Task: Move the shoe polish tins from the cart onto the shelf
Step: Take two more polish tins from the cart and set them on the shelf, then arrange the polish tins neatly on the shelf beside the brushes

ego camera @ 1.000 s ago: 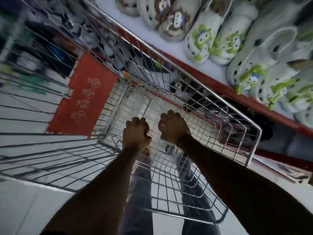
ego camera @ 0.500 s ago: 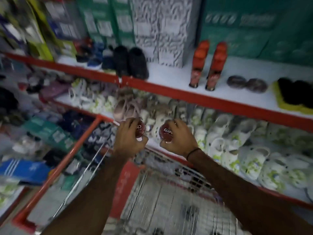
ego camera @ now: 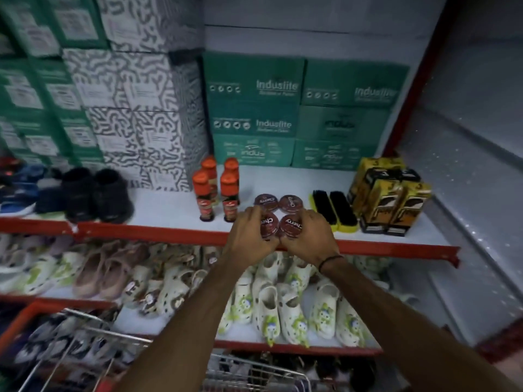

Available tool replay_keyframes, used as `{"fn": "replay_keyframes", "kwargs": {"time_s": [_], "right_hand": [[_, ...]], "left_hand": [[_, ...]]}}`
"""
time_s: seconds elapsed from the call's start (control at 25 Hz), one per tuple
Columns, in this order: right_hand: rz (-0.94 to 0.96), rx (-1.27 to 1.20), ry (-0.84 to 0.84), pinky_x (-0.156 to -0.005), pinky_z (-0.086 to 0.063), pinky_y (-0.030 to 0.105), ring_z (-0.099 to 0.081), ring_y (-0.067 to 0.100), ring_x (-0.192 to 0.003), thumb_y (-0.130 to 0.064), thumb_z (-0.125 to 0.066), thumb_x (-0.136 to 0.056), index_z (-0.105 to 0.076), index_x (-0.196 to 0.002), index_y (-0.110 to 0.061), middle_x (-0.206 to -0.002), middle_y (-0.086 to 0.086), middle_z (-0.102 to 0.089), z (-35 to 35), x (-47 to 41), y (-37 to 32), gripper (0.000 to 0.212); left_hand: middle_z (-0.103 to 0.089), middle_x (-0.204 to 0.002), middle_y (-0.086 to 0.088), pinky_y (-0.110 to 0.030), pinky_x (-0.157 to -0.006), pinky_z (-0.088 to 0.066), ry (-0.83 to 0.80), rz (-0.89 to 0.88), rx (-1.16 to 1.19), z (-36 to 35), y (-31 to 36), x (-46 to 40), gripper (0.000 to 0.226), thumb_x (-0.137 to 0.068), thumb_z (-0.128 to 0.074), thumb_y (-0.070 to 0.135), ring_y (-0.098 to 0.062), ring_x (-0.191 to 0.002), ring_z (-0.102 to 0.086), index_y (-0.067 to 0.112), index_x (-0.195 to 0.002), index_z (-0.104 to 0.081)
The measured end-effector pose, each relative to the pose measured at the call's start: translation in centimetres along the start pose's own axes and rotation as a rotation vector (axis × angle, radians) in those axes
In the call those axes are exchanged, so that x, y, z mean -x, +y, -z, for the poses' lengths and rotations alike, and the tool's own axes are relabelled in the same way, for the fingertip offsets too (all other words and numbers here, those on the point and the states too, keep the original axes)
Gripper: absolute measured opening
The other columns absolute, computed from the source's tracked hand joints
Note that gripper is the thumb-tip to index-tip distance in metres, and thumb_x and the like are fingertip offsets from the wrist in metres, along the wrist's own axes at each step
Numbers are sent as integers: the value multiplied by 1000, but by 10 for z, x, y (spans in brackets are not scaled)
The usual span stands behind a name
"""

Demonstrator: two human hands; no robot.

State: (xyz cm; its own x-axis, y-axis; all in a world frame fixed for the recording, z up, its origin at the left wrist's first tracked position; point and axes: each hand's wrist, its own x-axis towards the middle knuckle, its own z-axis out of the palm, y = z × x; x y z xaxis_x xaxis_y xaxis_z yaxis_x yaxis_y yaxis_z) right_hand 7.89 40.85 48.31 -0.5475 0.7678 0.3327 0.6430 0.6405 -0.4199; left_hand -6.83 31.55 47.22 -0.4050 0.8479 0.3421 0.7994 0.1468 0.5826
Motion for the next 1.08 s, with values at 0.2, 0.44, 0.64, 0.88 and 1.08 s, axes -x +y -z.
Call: {"fn": "replay_keyframes", "kwargs": {"time_s": [0.2, 0.44, 0.64, 0.88, 1.08], "right_hand": [[-31, 9, -40, -78, -57, 38, -70, 34, -93, -41, -70, -79, -69, -91, -9, -96, 15, -73, -11, -20, 22, 33], [107, 79, 37, -90, -54, 40, -67, 30, -101, -34, -60, -83, -76, -101, -20, -103, 6, -76, -14, -19, 29, 28], [187, 225, -37, -99, -49, 40, -64, 28, -109, -40, -54, -82, -74, -112, -17, -120, 3, -74, -12, -3, 34, 43], [167, 348, -80, -112, -40, 43, -60, 28, -117, -50, -40, -84, -68, -125, -20, -126, 1, -71, -4, 4, 30, 58], [152, 346, -97, -115, -37, 46, -56, 27, -125, -54, -25, -81, -64, -131, -21, -133, 0, -68, -1, 5, 27, 72]], "left_hand": [[-63, -118, -17, -35, -101, -46, -106, 123, -32, -30, -4, -36, 36, -79, -70, 20, -33, -121, -55, 7, -112, -67], [-61, -132, -10, -38, -107, -47, -93, -71, -106, -22, -9, -30, 37, -93, -62, 26, -28, -126, -56, 13, -127, -65], [-65, -135, -11, -42, -103, -49, -131, -186, -310, -13, -15, -15, 47, -97, -51, 37, -32, -122, -60, 10, -134, -62], [-35, -165, -14, -49, -124, -29, -279, -82, -436, -17, -10, -12, 64, -102, -38, 46, -35, -152, -33, 10, -155, -38], [-32, -167, -14, -51, -123, -29, -311, -69, -446, -17, -8, -15, 65, -103, -34, 46, -35, -152, -33, 10, -156, -36]]}}
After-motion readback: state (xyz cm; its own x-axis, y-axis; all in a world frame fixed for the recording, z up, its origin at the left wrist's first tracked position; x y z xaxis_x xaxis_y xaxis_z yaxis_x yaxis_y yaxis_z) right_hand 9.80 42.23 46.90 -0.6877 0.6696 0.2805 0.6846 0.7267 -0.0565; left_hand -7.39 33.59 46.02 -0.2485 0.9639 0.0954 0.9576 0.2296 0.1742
